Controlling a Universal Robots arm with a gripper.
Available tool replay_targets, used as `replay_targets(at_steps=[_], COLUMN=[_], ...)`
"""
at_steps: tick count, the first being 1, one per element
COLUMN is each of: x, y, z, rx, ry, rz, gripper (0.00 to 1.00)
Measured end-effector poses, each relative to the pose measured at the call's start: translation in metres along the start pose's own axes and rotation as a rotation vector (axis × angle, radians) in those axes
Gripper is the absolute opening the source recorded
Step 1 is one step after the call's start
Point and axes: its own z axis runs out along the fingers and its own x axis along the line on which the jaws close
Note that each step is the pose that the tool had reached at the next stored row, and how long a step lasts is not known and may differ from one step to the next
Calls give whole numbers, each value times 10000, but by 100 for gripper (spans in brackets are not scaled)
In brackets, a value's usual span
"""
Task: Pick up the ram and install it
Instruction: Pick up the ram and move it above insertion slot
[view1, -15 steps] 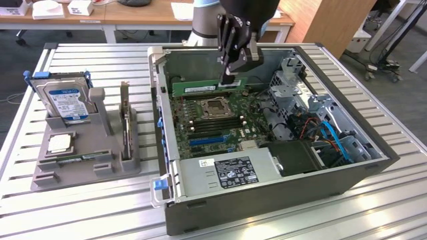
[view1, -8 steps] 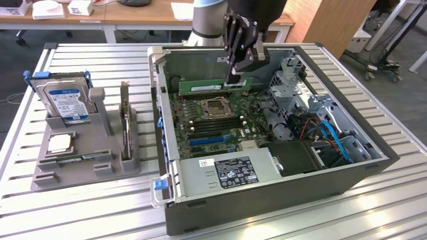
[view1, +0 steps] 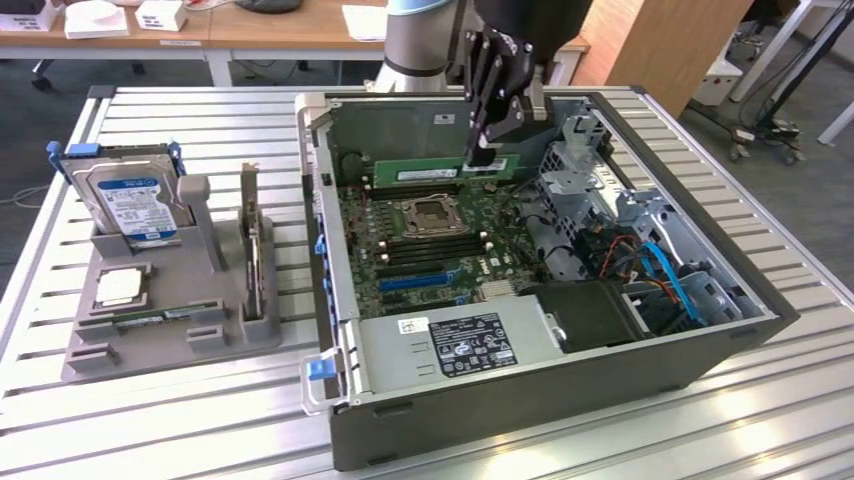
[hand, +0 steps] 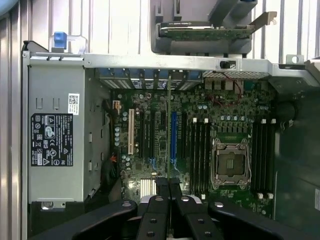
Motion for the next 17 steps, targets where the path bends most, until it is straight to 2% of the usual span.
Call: replay_targets(at_steps=[12,17], x=[-13,-16], y=[-220,-228], z=[-1,-1], rx=[6,6], ry=[-10,-10], rz=[220,222], gripper=[11,11])
